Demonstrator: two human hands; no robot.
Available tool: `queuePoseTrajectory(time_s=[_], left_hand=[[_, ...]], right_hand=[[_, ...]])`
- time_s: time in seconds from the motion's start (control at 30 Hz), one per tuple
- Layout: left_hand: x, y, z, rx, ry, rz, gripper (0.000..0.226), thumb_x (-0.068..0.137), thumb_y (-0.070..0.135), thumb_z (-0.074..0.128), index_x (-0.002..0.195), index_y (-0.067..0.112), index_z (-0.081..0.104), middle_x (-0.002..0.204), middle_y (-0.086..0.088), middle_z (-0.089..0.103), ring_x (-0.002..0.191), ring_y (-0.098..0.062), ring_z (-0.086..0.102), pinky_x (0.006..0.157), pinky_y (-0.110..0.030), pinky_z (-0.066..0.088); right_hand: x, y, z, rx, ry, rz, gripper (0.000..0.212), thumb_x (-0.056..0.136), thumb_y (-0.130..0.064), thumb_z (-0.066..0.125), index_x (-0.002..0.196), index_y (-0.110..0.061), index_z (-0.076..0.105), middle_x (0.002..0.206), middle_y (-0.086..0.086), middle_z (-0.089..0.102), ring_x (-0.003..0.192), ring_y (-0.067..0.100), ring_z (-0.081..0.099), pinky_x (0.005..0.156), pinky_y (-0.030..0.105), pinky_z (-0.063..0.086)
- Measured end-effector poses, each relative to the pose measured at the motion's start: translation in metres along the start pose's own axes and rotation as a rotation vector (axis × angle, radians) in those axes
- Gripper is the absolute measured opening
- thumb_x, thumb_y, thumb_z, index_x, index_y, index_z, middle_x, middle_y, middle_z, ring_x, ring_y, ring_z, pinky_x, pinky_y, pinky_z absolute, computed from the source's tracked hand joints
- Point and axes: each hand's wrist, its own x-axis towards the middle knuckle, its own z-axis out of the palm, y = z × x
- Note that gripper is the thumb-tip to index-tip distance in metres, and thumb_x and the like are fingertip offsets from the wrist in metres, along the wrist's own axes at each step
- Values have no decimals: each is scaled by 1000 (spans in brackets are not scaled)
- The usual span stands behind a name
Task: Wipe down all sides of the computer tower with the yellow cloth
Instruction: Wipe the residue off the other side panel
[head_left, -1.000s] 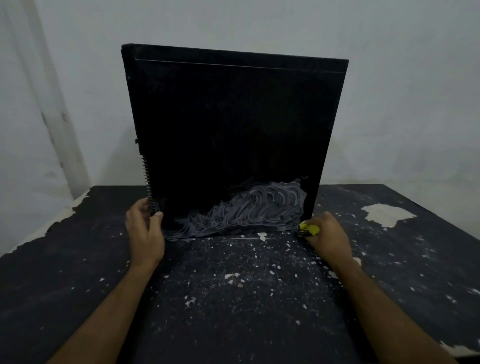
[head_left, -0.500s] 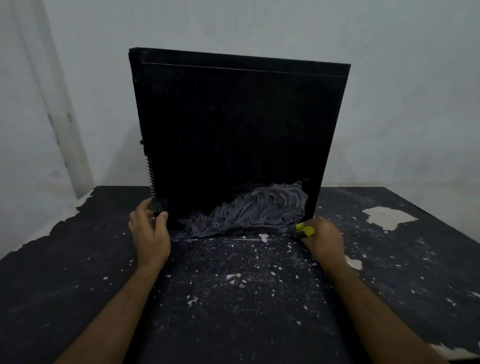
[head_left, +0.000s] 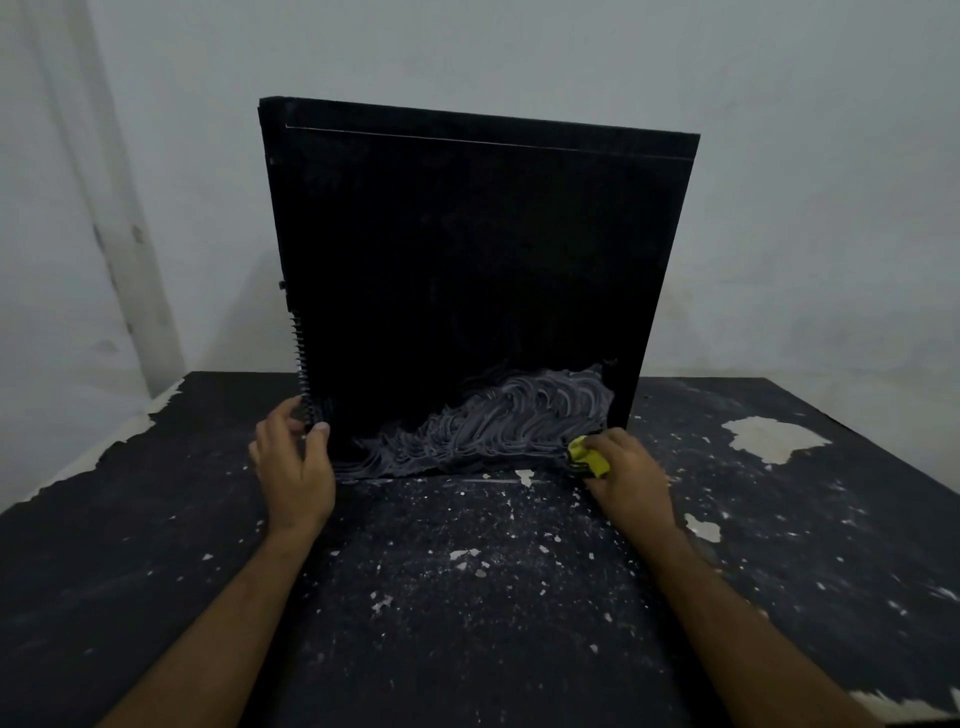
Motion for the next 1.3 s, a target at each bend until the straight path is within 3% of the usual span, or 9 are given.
queuePoseTrajectory(time_s=[0.17,0.3,0.47,0.63,0.8,0.87,0.97,1.13,1.3], left_hand=[[-3,3,2,-16,1,-9,53,92,34,49,139,12,52,110,-3,47,112,-28,43,94,-34,31],[-2,-2,4,-1,-13,8,53,92,35,49,139,12,51,111,-5,46,112,-30,44,95,-33,30],[-2,1,5,5,-8,12,52,93,35,49,139,11,51,110,-5,46,110,-29,44,94,-35,32],[-2,-1,4,14,2,24,52,94,37,44,138,11,52,110,-7,48,108,-30,46,94,-36,33],[-2,2,6,10,10,25,51,94,35,46,138,10,52,110,-4,46,109,-30,46,94,-39,34],[-3,3,5,11,10,23,51,94,35,46,138,9,51,110,-4,46,109,-30,46,93,-39,35],[-2,2,4,9,6,22,52,94,35,45,139,9,51,110,-6,47,109,-29,46,94,-41,36],[-3,0,5,-18,-9,10,53,95,37,43,140,11,50,114,-11,48,110,-27,45,95,-38,37],[-3,2,5,-22,-6,33,49,96,34,46,138,9,50,113,-7,45,107,-26,46,93,-38,39]], right_hand=[[1,7,-6,122,256,193,42,80,-3,79,119,-9,65,113,8,58,90,26,60,71,30,44],[3,4,0,30,0,9,38,75,-15,86,110,-14,71,110,4,62,93,23,60,71,32,47],[3,4,-3,76,198,119,48,74,0,81,117,-11,64,118,8,57,99,26,59,75,33,49],[5,-1,5,-14,-29,-29,36,73,-16,87,107,-15,72,106,2,62,93,25,62,68,34,51],[5,6,0,19,181,86,39,72,-5,84,108,-11,70,108,5,65,94,25,61,73,36,53],[6,-1,1,-3,76,-36,42,70,0,82,108,-12,72,109,4,67,96,26,62,75,38,55],[9,-6,8,-71,-130,-85,33,72,-9,85,103,-16,76,104,3,68,93,27,60,69,39,53],[5,15,-1,-111,-9,265,32,80,-26,83,108,-15,72,99,15,65,93,35,59,74,41,53],[3,0,10,-143,-31,106,33,88,-35,70,108,-9,69,91,15,66,88,32,56,74,40,47]])
